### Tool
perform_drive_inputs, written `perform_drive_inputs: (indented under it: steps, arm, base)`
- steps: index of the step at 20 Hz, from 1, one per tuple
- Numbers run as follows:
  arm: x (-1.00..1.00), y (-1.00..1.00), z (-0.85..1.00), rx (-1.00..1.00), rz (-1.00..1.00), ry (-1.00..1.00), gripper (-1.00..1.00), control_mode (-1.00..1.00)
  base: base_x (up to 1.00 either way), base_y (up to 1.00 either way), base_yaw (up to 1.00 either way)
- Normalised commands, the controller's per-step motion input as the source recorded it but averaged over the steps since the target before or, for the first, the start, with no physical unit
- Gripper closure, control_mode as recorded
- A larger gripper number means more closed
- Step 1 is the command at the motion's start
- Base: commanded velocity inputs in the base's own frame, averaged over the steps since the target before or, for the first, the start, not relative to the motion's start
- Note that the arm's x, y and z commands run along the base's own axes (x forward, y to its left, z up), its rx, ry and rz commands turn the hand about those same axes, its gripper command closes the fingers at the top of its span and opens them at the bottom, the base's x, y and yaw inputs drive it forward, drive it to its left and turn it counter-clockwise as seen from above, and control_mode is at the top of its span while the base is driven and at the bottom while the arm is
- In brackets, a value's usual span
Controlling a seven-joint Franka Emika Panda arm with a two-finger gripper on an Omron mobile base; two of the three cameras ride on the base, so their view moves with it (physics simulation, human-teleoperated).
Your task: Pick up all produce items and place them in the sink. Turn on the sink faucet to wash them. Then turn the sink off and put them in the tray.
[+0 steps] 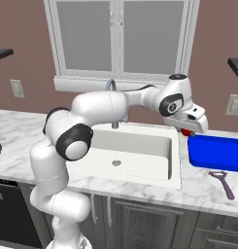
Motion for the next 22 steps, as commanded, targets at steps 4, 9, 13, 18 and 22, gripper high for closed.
perform_drive_inputs:
  steps: [4, 9, 13, 18, 22]
  arm:
    - [0.28, -0.27, -0.26, 0.0, 0.0, 0.0, 1.0, -1.0]
    - [0.28, -0.26, -0.29, 0.0, 0.0, 0.0, 1.0, -1.0]
    - [0.23, -0.29, -0.23, 0.01, 0.0, 0.02, 1.0, -1.0]
    - [0.21, -0.27, -0.23, 0.03, 0.0, 0.02, 1.0, -1.0]
    - [0.18, -0.23, -0.24, 0.03, 0.0, 0.03, 1.0, -1.0]
  base:
    - [0.0, 0.0, 0.0]
    - [0.0, 0.0, 0.0]
    - [0.0, 0.0, 0.0]
    - [0.0, 0.0, 0.0]
    - [0.0, 0.0, 0.0]
